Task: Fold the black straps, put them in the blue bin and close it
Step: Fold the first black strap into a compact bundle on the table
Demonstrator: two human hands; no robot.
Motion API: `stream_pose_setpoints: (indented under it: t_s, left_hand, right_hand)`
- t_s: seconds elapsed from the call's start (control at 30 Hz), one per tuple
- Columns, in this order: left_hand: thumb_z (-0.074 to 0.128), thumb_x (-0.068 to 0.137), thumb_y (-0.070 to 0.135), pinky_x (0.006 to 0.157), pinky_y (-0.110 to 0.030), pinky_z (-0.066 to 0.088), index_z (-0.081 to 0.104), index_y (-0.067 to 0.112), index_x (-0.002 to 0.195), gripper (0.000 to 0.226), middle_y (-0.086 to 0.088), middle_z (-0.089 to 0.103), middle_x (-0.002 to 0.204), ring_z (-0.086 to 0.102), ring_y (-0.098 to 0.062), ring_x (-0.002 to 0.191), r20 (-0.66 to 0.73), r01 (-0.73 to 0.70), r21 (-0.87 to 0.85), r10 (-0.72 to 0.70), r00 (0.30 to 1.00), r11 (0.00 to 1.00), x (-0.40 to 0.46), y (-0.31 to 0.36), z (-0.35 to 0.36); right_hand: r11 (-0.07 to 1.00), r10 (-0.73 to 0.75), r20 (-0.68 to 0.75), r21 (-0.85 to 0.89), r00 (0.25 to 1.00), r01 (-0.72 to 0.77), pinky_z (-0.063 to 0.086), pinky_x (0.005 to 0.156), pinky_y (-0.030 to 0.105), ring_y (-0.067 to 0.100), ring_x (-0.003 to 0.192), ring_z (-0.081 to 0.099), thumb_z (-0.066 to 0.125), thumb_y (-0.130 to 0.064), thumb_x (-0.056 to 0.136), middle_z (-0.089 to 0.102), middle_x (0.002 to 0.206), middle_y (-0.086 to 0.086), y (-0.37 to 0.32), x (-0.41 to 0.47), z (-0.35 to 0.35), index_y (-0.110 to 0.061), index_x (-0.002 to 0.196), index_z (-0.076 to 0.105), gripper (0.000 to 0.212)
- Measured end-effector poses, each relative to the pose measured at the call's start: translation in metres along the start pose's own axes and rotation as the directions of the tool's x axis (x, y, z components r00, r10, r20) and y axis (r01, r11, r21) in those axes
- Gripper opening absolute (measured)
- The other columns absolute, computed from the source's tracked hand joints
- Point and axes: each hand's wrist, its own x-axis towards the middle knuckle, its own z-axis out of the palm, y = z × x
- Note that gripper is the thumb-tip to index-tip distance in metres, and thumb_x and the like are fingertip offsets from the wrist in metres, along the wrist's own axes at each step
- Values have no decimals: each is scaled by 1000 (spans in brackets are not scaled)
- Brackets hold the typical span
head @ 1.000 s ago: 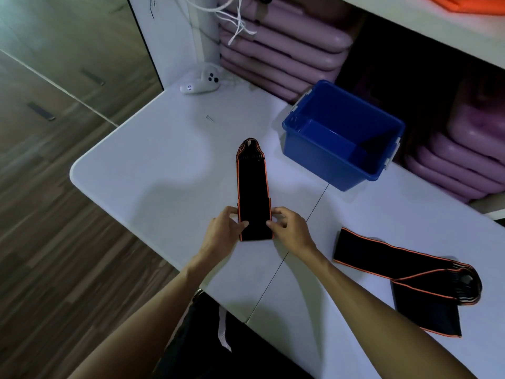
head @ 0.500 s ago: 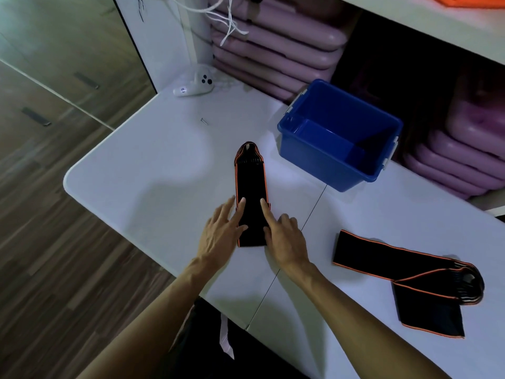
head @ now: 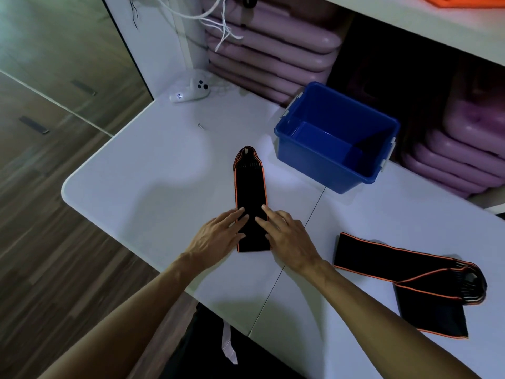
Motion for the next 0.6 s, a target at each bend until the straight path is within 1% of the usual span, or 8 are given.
stream_pose_setpoints:
  t_s: [0.1, 0.17, 0.23, 0.27, 0.33, 0.43, 0.53, 0.6]
  left_hand:
    - [41, 84, 73, 115, -33, 27, 20, 14, 150, 91, -6, 15, 159, 19, -18, 145, 199, -48, -7, 49, 979, 999, -8, -6, -9]
    - [39, 78, 81, 116, -31, 20, 11, 15, 152, 103, -5, 7, 161, 11, -17, 147, 265, -78, 15, 71, 962, 997, -11, -8, -11]
    - [45, 85, 66, 111, -37, 36, 21, 12, 150, 88, -9, 18, 158, 25, -21, 144, 216, -83, 13, 78, 973, 996, -12, -7, -6]
    - [47, 88, 57, 106, -39, 42, 27, 9, 148, 79, -11, 25, 156, 31, -23, 141, 185, -78, 2, 76, 980, 997, -12, -5, -5]
    - [46, 90, 45, 104, -38, 45, 35, 6, 144, 67, -13, 34, 152, 38, -25, 137, 154, -71, -39, 76, 985, 997, -12, -1, -4]
    - [43, 91, 39, 104, -30, 41, 43, 8, 139, 57, -10, 47, 144, 47, -22, 130, 109, -16, -152, 33, 993, 988, -7, 2, -13]
    - [41, 92, 39, 83, -29, 49, 52, 14, 124, 42, -5, 69, 112, 64, -24, 100, 99, 119, -311, -93, 991, 943, 6, 2, -22]
    - [40, 92, 48, 72, -34, 52, 55, 20, 112, 37, 1, 71, 94, 67, -25, 84, 141, 242, -394, -201, 969, 887, 14, 1, -23]
  right_hand:
    - [994, -5, 73, 107, 997, -3, 44, 96, 42, 26, 134, 39, 54, -32, 93, 30, 159, 5, 5, -4, -3, -20, 147, 41, 56]
    - [994, -38, 159, 110, 987, 20, 36, 105, 40, 22, 139, 31, 50, -53, 90, 21, 162, 4, 8, -10, -7, -23, 152, 29, 71]
    - [996, -60, 209, 72, 976, 46, 32, 107, 39, 21, 140, 28, 50, -62, 87, 17, 163, 3, 9, -15, -8, -25, 153, 22, 81]
    - [997, -57, 208, 67, 976, 44, 33, 107, 40, 22, 139, 29, 53, -60, 86, 18, 162, 3, 8, -16, -7, -25, 153, 24, 81]
    - [994, -39, 161, 105, 986, 22, 37, 103, 39, 23, 136, 36, 60, -43, 85, 28, 159, 4, 5, -16, -5, -22, 149, 33, 73]
    - [955, 37, 63, 291, 997, -54, 40, 99, 36, 21, 129, 44, 61, -23, 88, 46, 149, 3, 1, -12, -7, -19, 139, 49, 53]
    - [841, 185, 49, 508, 982, -184, 42, 95, 28, 17, 117, 49, 56, -26, 98, 61, 127, -1, -5, -7, -14, -18, 127, 58, 30]
    - [764, 268, 100, 584, 958, -274, 46, 87, 29, 17, 104, 55, 53, -35, 99, 65, 108, -4, -7, -3, -14, -20, 113, 60, 21]
